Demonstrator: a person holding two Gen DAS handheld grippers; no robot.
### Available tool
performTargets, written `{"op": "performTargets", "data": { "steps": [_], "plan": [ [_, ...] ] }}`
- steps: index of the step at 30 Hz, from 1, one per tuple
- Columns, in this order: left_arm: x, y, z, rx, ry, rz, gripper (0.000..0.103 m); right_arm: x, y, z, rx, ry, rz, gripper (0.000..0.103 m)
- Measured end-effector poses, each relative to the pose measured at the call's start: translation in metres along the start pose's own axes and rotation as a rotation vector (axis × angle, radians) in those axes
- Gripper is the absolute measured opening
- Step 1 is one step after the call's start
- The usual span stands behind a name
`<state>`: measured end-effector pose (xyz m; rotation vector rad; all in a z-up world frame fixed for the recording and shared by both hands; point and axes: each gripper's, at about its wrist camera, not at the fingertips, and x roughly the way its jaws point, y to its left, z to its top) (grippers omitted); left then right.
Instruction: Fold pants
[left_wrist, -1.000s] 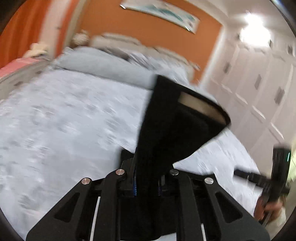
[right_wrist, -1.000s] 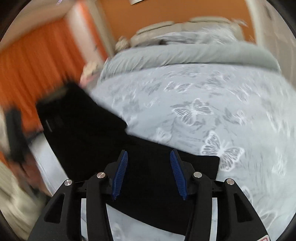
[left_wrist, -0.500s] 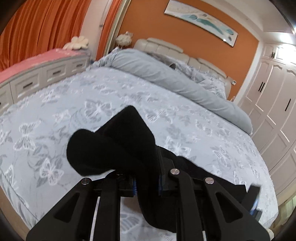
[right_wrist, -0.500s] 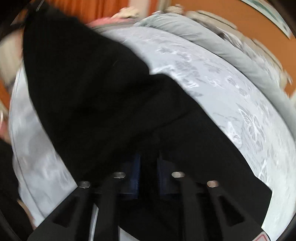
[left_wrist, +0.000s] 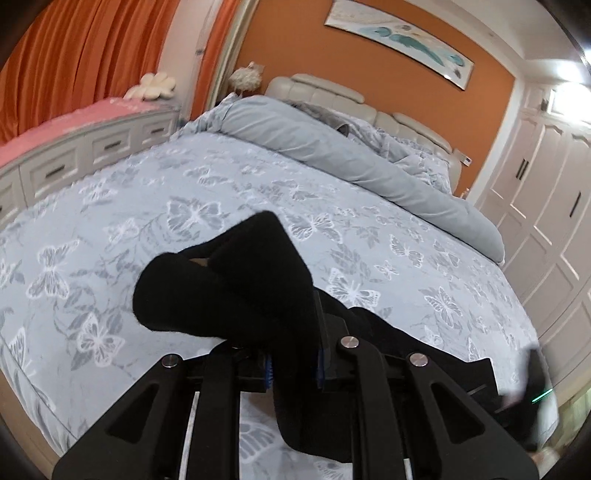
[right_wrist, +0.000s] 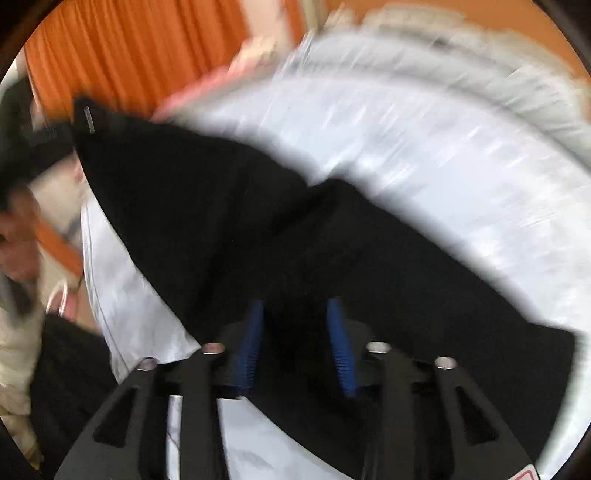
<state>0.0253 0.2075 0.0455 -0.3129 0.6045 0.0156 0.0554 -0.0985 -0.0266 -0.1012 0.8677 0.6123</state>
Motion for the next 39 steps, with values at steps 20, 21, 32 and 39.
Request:
{"op": "performTargets", "data": {
  "steps": [20,21,32,39],
  "plan": [
    [0.0,-0.03,0.006,-0.031,-0.052,-0.037,0.017,-0.071,-0.163,-0.08,0.494,0.081,-0.012,0.017],
    [0.003,-0.03,0.004,-0.019,-0.038,-0.026,0.017,-0.075,-0.174,-0.089,0.506,0.106,-0.051,0.017],
    [0.036,0.01,-0.013,-0.19,0.132,-0.034,0.016,-0.099,-0.171,-0.078,0.433,0.039,-0.432,0.042],
    [0.029,0.022,-0.021,-0.25,0.105,0.004,0.016,-0.004,-0.082,-0.022,0.18,0.12,-0.137,0.038]
  ]
}}
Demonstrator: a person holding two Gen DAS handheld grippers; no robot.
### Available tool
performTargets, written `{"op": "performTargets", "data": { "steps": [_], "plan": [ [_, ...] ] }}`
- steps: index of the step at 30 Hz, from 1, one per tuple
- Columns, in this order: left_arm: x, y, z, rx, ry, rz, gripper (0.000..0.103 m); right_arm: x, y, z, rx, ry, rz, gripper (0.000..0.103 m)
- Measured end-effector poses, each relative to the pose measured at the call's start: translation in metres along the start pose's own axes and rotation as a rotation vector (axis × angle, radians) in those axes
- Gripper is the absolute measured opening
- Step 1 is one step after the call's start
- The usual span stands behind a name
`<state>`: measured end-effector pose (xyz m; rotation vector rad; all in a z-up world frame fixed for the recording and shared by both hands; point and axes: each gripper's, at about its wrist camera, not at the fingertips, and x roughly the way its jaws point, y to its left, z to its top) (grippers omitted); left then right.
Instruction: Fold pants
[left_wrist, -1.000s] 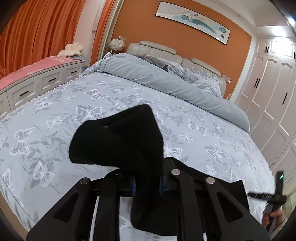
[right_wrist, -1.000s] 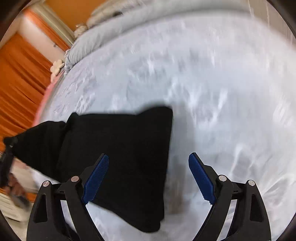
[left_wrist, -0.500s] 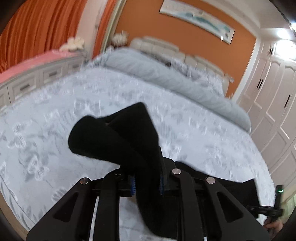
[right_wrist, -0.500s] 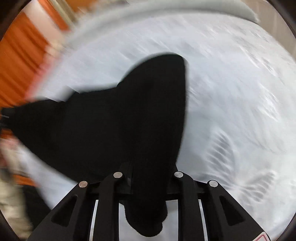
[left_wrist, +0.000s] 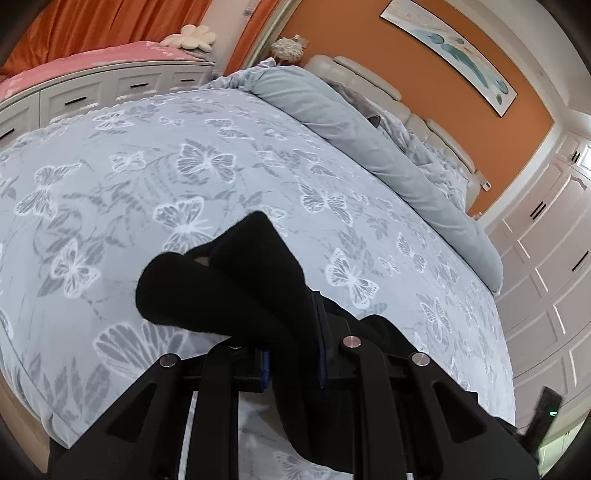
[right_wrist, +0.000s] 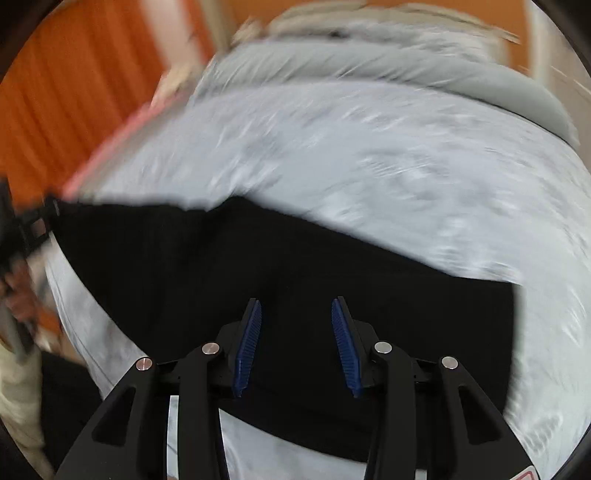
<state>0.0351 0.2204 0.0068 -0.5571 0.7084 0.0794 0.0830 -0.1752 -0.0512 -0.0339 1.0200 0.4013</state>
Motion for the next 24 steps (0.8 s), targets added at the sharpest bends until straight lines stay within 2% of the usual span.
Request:
{"op": "performTargets", "data": {
  "steps": [1,3,4,5,7,9,11,13,14,15,16,18,20,21,22,24],
  "plan": [
    [0.0,0.003,-0.001,-0.004,-0.002,0.001,0.016,0.025,0.013,0.003,-0.026,0.053,-0.027,0.038],
    [-0.002,0.005,-0.002,-0.008,-0.005,-0.005,0.016,0.059,0.019,0.004,-0.014,0.152,-0.021,0.042],
    [-0.002,0.005,-0.001,-0.006,-0.007,-0.007,0.016,0.067,0.019,0.003,-0.013,0.153,-0.042,0.042],
    [-0.003,0.001,-0.001,0.012,-0.012,-0.008,0.016,0.061,0.017,0.004,-0.019,0.133,-0.042,0.042],
    [-0.009,-0.017,0.0,0.075,-0.036,-0.022,0.016,0.047,0.005,0.012,0.024,0.12,0.021,0.041],
    [-0.023,-0.061,-0.004,0.182,-0.093,-0.066,0.016,0.018,-0.022,0.015,0.121,0.048,0.074,0.041],
    [-0.038,-0.118,-0.022,0.33,-0.141,-0.124,0.019,-0.015,-0.063,0.009,0.229,-0.041,0.016,0.041],
    [-0.047,-0.171,-0.052,0.469,-0.154,-0.211,0.03,-0.038,-0.102,-0.002,0.319,-0.089,-0.048,0.041],
    [-0.045,-0.202,-0.079,0.55,-0.116,-0.285,0.051,-0.044,-0.122,-0.007,0.366,-0.099,-0.073,0.041],
    [-0.039,-0.222,-0.1,0.604,-0.059,-0.34,0.084,-0.051,-0.143,-0.014,0.424,-0.107,-0.085,0.042],
    [-0.03,-0.238,-0.122,0.648,-0.004,-0.368,0.094,-0.057,-0.165,-0.022,0.479,-0.113,-0.086,0.042],
    [-0.012,-0.258,-0.171,0.752,0.067,-0.351,0.095,-0.065,-0.19,-0.038,0.537,-0.119,-0.095,0.042],
    [-0.008,-0.261,-0.193,0.822,0.093,-0.341,0.095,-0.071,-0.201,-0.055,0.552,-0.106,-0.072,0.042],
    [-0.011,-0.257,-0.195,0.822,0.102,-0.356,0.095,-0.073,-0.2,-0.057,0.548,-0.103,-0.054,0.044],
    [-0.015,-0.25,-0.189,0.789,0.113,-0.393,0.096,-0.075,-0.198,-0.061,0.538,-0.099,-0.012,0.054],
    [-0.019,-0.235,-0.171,0.699,0.126,-0.436,0.098,-0.075,-0.188,-0.064,0.503,-0.081,0.045,0.066]
  ]
}}
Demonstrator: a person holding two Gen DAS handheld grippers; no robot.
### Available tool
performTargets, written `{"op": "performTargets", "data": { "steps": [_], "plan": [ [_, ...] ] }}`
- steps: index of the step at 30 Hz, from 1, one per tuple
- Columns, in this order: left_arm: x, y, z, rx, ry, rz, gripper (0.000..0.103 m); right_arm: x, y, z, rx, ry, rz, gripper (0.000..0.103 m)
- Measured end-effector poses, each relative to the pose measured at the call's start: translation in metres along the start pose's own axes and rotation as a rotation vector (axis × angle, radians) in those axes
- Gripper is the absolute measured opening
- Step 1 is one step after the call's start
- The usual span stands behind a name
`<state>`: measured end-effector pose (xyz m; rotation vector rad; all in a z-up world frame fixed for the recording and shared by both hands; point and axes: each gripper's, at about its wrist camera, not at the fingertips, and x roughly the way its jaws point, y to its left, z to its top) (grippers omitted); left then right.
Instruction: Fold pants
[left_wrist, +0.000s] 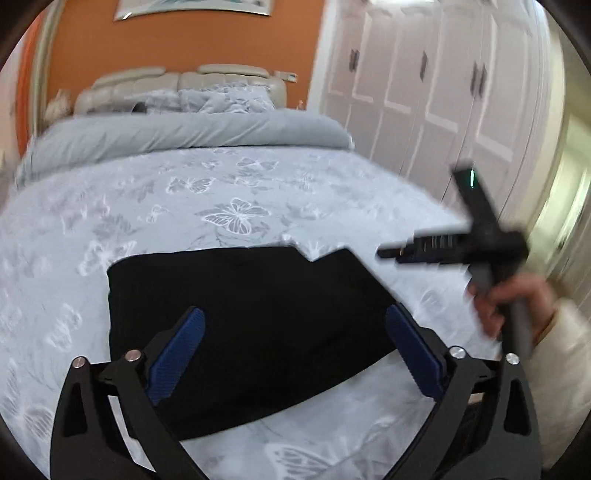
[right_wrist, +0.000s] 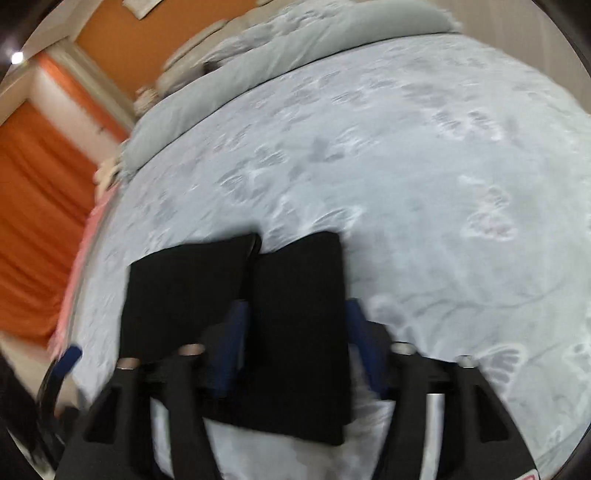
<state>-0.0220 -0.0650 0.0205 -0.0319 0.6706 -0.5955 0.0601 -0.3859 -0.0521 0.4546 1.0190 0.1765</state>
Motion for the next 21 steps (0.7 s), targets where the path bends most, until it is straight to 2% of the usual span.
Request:
{"op": "performTargets", "data": {
  "steps": [2,3,6,9,11,12,14,17,19,20,21],
  "plan": [
    [-0.012,0.03,0.008,-0.117,-0.036,-0.013,0.098,0.006,0.018,-0.008,-0.051,0.047,0.042,0.066],
    [-0.015,0.043,0.01,-0.16,-0.053,0.01,0.098,0.014,0.026,-0.009,-0.072,0.071,0.067,0.066],
    [-0.019,0.089,0.017,-0.257,-0.075,0.134,0.098,0.043,0.054,-0.015,-0.118,0.157,0.109,0.066],
    [-0.016,0.132,0.021,-0.354,-0.055,0.217,0.098,0.075,0.071,-0.027,-0.139,0.225,0.06,0.067],
    [-0.015,0.148,0.018,-0.399,-0.028,0.248,0.098,0.078,0.083,-0.034,-0.168,0.185,0.039,0.05],
    [-0.017,0.153,0.015,-0.414,-0.02,0.252,0.098,0.079,0.094,-0.035,-0.2,0.174,0.032,0.032],
    [-0.019,0.157,0.013,-0.42,-0.016,0.276,0.098,0.062,0.107,-0.031,-0.221,0.114,0.063,0.014],
    [-0.025,0.154,0.014,-0.387,-0.03,0.281,0.098,-0.001,0.121,-0.023,-0.256,-0.018,0.112,0.014],
    [-0.025,0.149,0.011,-0.36,-0.02,0.28,0.098,-0.029,0.113,-0.029,-0.292,-0.064,0.052,0.014],
    [-0.022,0.148,0.009,-0.349,-0.004,0.281,0.098,-0.032,0.1,-0.033,-0.293,-0.064,-0.015,0.016],
    [-0.015,0.146,0.006,-0.336,0.023,0.284,0.098,-0.02,0.082,-0.036,-0.272,-0.016,-0.064,0.024]
  ]
}}
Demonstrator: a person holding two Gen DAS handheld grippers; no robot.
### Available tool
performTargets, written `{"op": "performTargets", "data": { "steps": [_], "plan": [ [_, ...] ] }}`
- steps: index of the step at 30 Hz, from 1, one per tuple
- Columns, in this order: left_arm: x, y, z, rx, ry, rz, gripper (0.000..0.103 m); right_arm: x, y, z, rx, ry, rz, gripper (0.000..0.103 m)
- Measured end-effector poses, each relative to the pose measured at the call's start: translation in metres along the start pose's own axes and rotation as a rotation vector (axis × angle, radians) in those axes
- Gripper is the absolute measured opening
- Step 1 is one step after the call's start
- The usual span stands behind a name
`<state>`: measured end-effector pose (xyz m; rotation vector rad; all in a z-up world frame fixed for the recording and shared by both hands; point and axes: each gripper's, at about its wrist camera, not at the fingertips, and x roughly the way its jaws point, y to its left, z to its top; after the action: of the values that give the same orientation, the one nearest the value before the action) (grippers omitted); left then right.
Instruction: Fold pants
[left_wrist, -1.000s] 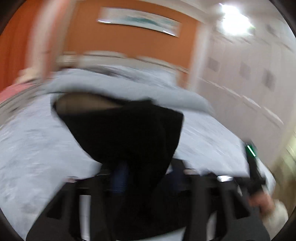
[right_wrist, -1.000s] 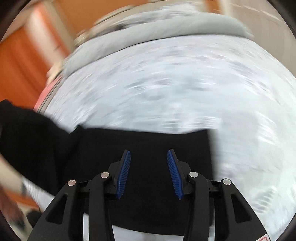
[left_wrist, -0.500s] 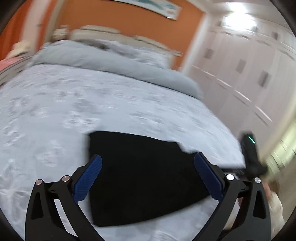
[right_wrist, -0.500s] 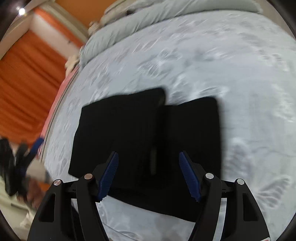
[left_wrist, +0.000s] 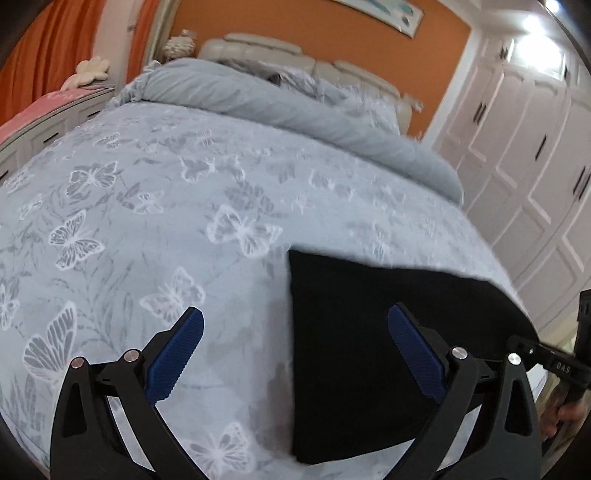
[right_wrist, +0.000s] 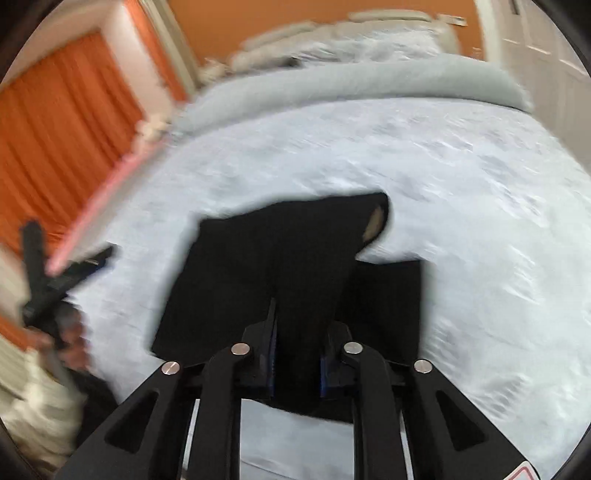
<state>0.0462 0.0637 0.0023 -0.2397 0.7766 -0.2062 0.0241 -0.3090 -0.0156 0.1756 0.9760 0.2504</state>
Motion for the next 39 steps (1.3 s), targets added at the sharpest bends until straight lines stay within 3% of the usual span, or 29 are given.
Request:
{"op": "performTargets", "data": {
  "steps": [2,3,5,6,7,8,13,14,15,16,17,18,19,20,23,25,26,28,29,32,35,36,38,39],
  "plan": [
    [0.02,-0.006,-0.012,0.029,0.072,0.027,0.098,0.041,-0.03,-0.017,0.067,0.173,-0.08,0.032],
    [0.03,-0.008,-0.018,0.034,0.113,0.034,0.098,0.052,-0.042,-0.024,0.12,0.203,-0.068,0.035],
    [0.046,-0.012,-0.032,0.023,0.192,0.01,0.098,0.038,-0.047,-0.021,0.15,0.143,-0.01,0.04],
    [0.05,-0.013,-0.035,0.016,0.21,-0.004,0.098,0.03,-0.046,-0.019,0.143,0.112,-0.014,0.057],
    [0.054,-0.014,-0.039,0.008,0.232,-0.02,0.098,0.019,-0.045,-0.018,0.139,0.057,-0.029,0.08],
    [0.06,-0.015,-0.044,-0.004,0.26,-0.036,0.098,0.014,-0.046,-0.017,0.143,0.022,-0.044,0.086],
    [0.09,-0.016,-0.064,-0.074,0.385,-0.11,0.098,0.048,-0.066,-0.007,0.241,0.097,0.003,0.086],
    [0.096,-0.011,-0.066,-0.112,0.399,-0.125,0.098,0.062,-0.07,-0.007,0.259,0.139,0.015,0.086],
    [0.097,-0.008,-0.065,-0.127,0.393,-0.137,0.096,0.076,-0.07,-0.009,0.273,0.179,0.031,0.078],
    [0.097,-0.008,-0.063,-0.123,0.391,-0.153,0.086,0.089,-0.067,-0.012,0.285,0.185,0.05,0.07],
    [0.096,-0.008,-0.059,-0.12,0.401,-0.223,0.049,0.09,-0.061,-0.01,0.272,0.163,0.05,0.061],
    [0.094,-0.006,-0.055,-0.131,0.409,-0.234,0.031,0.083,-0.053,-0.005,0.254,0.148,0.064,0.042],
    [0.087,-0.001,-0.049,-0.155,0.393,-0.232,0.022,0.068,-0.043,0.0,0.236,0.114,0.056,0.036],
    [0.075,0.005,-0.042,-0.176,0.373,-0.265,0.019,0.055,-0.035,0.005,0.214,0.074,0.074,0.035],
    [0.034,0.024,-0.025,-0.19,0.309,-0.288,0.018,0.021,-0.008,0.012,0.154,-0.005,0.178,0.035],
    [0.019,0.036,-0.026,-0.17,0.293,-0.243,0.02,0.026,0.0,0.006,0.141,0.03,0.192,0.044],
    [0.021,0.045,-0.033,-0.16,0.311,-0.186,0.026,0.044,0.001,0.0,0.141,0.095,0.168,0.051],
    [0.034,0.059,-0.049,-0.135,0.361,-0.03,0.027,0.078,-0.001,-0.011,0.145,0.225,0.003,0.06],
    [0.036,0.061,-0.053,-0.123,0.362,0.014,0.026,0.082,-0.003,-0.014,0.161,0.232,-0.018,0.061],
    [0.013,0.066,-0.043,-0.104,0.267,0.033,0.029,0.057,0.004,-0.004,0.167,0.127,-0.034,0.062],
    [-0.011,0.048,-0.026,-0.046,0.14,0.054,0.052,0.027,0.033,0.014,0.073,-0.083,-0.092,0.064],
    [-0.014,0.042,-0.022,-0.025,0.115,0.056,0.053,0.023,0.044,0.02,0.047,-0.146,-0.092,0.064],
    [-0.015,0.02,-0.012,0.043,0.054,0.069,0.053,0.029,0.064,0.031,-0.02,-0.16,-0.034,0.045],
    [-0.015,0.012,-0.01,0.063,0.037,0.078,0.055,0.04,0.075,0.036,-0.052,-0.116,0.007,0.016]
  ]
}}
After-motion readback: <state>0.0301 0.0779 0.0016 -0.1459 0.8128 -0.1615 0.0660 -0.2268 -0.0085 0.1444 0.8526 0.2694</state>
